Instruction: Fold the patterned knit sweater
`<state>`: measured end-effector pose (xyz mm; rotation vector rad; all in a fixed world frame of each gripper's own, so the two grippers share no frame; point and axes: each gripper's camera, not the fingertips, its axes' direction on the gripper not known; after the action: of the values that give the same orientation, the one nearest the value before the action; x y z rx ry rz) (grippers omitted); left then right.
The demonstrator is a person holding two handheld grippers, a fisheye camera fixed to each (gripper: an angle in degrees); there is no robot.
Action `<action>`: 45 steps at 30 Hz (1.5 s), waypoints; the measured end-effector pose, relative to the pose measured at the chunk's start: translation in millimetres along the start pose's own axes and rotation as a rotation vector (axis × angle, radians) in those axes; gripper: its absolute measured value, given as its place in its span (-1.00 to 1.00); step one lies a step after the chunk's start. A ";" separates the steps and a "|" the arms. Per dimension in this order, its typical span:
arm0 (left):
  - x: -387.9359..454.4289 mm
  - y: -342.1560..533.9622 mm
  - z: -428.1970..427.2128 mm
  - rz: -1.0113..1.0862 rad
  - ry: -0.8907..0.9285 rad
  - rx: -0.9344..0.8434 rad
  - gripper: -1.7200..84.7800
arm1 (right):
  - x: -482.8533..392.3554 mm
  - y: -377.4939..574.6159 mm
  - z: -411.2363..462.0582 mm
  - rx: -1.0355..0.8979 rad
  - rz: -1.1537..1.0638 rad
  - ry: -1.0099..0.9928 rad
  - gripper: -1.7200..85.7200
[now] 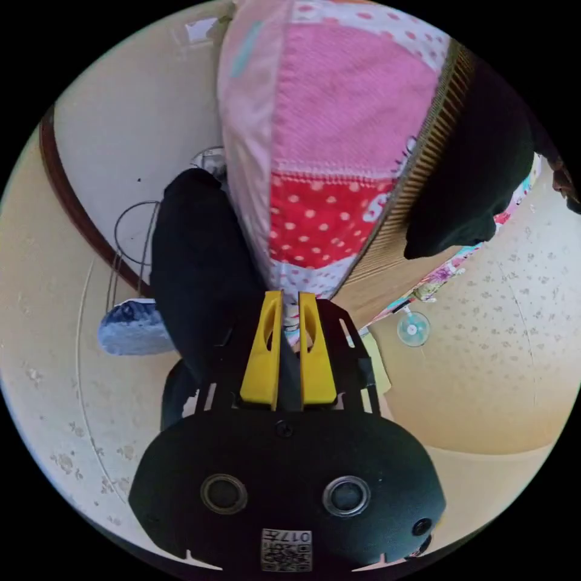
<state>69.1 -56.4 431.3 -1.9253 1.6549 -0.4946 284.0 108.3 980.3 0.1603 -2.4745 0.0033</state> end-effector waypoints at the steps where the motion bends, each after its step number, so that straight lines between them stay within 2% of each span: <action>1: 19.2 -2.0 26.9 0.048 0.041 -0.030 -0.86 | 15.1 14.8 0.7 0.049 0.021 -0.092 -0.94; 3: 48.7 1.8 67.7 0.120 0.117 -0.066 -0.86 | 38.4 30.2 5.6 0.100 0.114 -0.182 -0.92; 4: 65.4 10.2 95.5 0.150 0.219 -0.073 -0.88 | 47.5 35.2 5.8 0.156 0.184 -0.250 -0.91; 6: 85.4 31.1 142.2 0.181 0.446 -0.112 -0.91 | 43.0 36.7 1.7 0.309 0.185 -0.375 -0.88; 8: 106.1 74.1 216.6 0.171 0.736 -0.266 -0.96 | 23.1 22.0 6.8 0.434 0.093 -0.545 -0.88; 10: 118.0 115.7 268.4 0.152 0.821 -0.415 -0.98 | 5.3 1.2 19.9 0.414 0.093 -0.636 -0.86; 15: 122.4 243.8 361.1 0.053 0.754 -0.732 -0.98 | -84.5 -61.8 16.6 0.320 -0.016 -0.581 -0.79; 18: 127.1 307.2 385.0 0.077 0.738 -0.839 -0.98 | -157.4 -103.6 -6.2 0.287 -0.129 -0.368 -0.77; 21: 136.8 346.6 396.7 0.198 0.721 -0.909 -0.98 | -229.1 -138.6 -19.1 0.305 -0.186 -0.146 -0.68; 24: 134.1 362.5 401.0 0.261 0.760 -0.895 -0.98 | -289.8 -167.0 -18.4 0.387 -0.224 -0.125 -0.61; 27: 119.1 365.4 400.8 0.279 0.769 -0.803 -0.98 | -337.2 -196.3 -2.6 0.431 -0.249 -0.122 -0.60; 31: 96.0 363.2 414.2 0.249 0.816 -0.733 -0.98 | -371.0 -234.0 41.4 0.431 -0.242 0.022 -0.58; 33: 90.0 361.5 422.1 0.258 0.814 -0.721 -0.98 | -372.9 -250.7 74.8 0.378 -0.238 0.090 -0.62; 35: 82.6 359.3 432.0 0.263 0.810 -0.698 -0.98 | -372.5 -256.5 121.1 0.365 -0.243 0.257 -0.78; 39: 72.0 354.0 448.5 0.261 0.820 -0.668 -0.98 | -372.0 -218.4 177.2 0.430 -0.455 0.379 -0.85; 42: 63.3 350.3 463.6 0.241 0.824 -0.646 -0.98 | -350.8 -182.3 221.0 0.289 -0.602 0.283 -0.87; 45: 58.4 346.3 480.4 0.230 0.816 -0.650 -0.98 | -324.5 -154.5 287.1 0.038 -0.644 0.344 -0.88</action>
<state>97.7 -66.1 -163.0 -2.0415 2.8019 -0.7854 379.5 -20.0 549.0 0.8855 -1.9863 -0.1804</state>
